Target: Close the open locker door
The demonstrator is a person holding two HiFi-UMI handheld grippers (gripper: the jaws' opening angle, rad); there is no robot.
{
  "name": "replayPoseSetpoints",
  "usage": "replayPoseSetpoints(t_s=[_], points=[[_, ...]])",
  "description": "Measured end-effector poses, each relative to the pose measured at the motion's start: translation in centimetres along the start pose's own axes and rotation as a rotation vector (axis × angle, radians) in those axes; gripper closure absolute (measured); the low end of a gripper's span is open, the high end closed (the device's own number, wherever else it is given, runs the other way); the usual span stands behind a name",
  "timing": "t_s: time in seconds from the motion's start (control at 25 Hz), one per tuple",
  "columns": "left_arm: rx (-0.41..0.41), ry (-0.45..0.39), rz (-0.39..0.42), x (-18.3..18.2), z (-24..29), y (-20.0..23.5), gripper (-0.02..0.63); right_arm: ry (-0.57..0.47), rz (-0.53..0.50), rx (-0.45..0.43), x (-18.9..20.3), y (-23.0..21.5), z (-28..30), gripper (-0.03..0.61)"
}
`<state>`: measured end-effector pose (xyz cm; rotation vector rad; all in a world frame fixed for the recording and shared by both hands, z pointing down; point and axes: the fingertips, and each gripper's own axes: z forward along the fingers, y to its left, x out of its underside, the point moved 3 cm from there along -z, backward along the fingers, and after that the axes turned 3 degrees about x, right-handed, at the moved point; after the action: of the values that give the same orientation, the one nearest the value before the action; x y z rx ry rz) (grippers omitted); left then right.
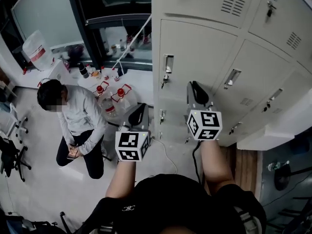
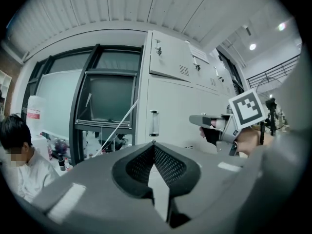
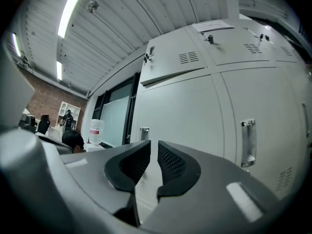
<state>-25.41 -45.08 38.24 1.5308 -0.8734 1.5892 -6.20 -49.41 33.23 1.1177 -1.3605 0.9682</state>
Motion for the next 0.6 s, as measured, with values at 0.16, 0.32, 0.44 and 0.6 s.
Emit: replayPoseSetpoints(t_s=[0.16,0.32,0.44,0.6], points=[[0.051,-0.006,0.008,-0.2,1.7,-3.7,0.614,0.011,0.041,0.037,0.9,-3.2,-4.1,0.525],[0.113,-0.006,0.013,-0.2,3.4,-8.0,0.614,0.022,0.059,0.103,1.4,-7.0,-7.6,0.566],[0.147,-0.005,0.015,0.0,4.2,-10.9,0.614,0.029,0.067,0.129,1.6,-9.3,-9.9,0.568],[0.177,-0.006,0.019,0.0,5.0,-13.8,0.614,0.044,0.052,0.149,2.0,-11.3,-12.1,0.568]])
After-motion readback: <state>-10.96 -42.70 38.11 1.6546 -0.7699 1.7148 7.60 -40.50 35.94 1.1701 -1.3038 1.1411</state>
